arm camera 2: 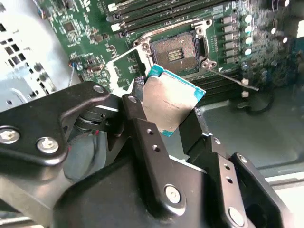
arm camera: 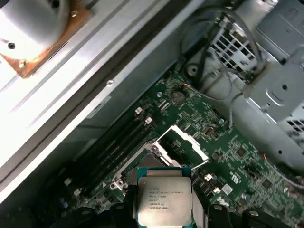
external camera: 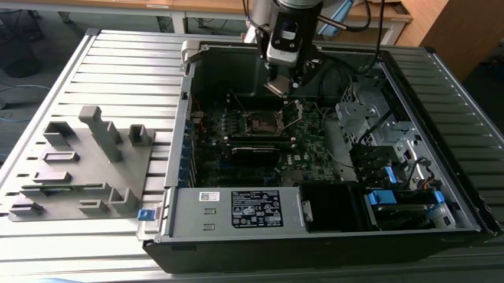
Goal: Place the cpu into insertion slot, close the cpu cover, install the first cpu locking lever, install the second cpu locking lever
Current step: 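Place the cpu into insertion slot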
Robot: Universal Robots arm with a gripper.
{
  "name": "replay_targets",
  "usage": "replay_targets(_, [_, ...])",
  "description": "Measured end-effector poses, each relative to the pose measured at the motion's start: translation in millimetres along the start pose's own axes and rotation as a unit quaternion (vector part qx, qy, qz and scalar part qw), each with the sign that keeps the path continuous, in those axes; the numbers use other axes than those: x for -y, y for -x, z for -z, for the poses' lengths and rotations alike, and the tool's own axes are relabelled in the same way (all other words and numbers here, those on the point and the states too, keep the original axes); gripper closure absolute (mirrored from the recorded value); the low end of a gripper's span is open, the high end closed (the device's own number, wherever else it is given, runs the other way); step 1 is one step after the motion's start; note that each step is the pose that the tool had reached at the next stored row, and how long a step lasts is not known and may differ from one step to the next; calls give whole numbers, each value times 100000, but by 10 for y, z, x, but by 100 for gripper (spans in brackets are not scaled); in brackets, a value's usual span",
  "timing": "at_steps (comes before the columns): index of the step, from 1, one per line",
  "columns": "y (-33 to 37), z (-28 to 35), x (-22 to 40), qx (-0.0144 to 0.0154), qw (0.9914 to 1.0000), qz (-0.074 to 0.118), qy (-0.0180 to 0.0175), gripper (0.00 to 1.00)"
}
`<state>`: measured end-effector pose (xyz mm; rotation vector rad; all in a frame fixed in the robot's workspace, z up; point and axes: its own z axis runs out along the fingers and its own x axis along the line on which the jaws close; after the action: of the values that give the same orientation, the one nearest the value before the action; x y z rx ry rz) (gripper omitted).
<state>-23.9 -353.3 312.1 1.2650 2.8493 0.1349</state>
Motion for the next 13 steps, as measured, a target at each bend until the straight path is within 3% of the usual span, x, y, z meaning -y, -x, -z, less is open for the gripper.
replay_targets(3, [0,-6,1,237,99964,-2663,41,46])
replay_targets(7, [0,-14,2,557,99798,-6322,103,46])
replay_targets(10, [0,-19,2,794,99591,-9003,144,46])
replay_targets(13, [1,-25,2,1034,99301,-11756,187,46])
